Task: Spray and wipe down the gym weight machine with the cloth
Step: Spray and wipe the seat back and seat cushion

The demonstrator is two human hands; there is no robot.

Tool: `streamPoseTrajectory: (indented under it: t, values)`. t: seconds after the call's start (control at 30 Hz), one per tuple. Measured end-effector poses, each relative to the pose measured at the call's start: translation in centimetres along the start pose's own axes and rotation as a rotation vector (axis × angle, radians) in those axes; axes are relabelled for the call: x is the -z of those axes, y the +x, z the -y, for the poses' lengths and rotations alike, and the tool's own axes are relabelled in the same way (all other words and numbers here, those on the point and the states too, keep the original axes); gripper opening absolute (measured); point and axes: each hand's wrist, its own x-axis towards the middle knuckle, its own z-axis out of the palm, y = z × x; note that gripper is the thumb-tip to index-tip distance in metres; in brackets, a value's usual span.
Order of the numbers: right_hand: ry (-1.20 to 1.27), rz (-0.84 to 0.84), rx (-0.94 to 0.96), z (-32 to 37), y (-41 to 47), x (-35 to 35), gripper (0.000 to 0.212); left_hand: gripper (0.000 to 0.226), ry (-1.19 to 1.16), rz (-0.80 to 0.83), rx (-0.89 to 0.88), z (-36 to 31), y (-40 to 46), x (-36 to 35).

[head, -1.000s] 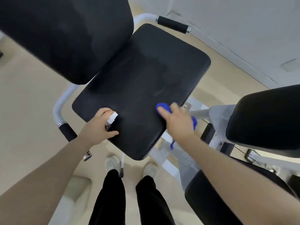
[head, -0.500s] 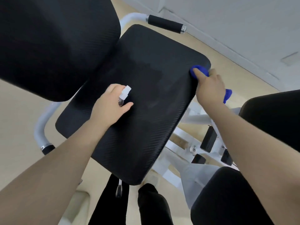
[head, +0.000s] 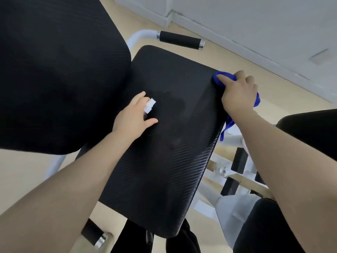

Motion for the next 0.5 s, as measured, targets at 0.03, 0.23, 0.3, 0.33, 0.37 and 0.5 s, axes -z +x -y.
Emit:
streamPoseTrajectory:
  t: [0.03,0.23,0.3,0.33,0.37,0.5]
  values:
    - [0.014,0.003,-0.013,0.1,-0.1,-0.1,0.050,0.067,0.019,0.020,0.005,0.1,0.2,0.0]
    - [0.082,0.126,0.302,3.6,-7.8,0.3,0.046,0.068,0.260,0.125,-0.019,-0.2,0.9,0.6]
    - [0.049,0.138,0.549,4.9,-10.5,-0.3,0.050,0.070,0.290,0.155,-0.016,-0.3,1.2,0.8]
    - [0.030,0.157,0.649,5.2,-11.0,-0.6,0.052,0.071,0.283,0.169,-0.018,-0.3,1.4,1.0]
    - [0.030,0.180,0.715,5.3,-10.5,-0.5,0.052,0.072,0.270,0.182,-0.019,-0.3,1.6,1.2]
    - [0.001,0.125,0.370,4.1,-3.0,0.4,0.048,0.074,0.235,0.195,-0.032,0.2,2.2,1.4]
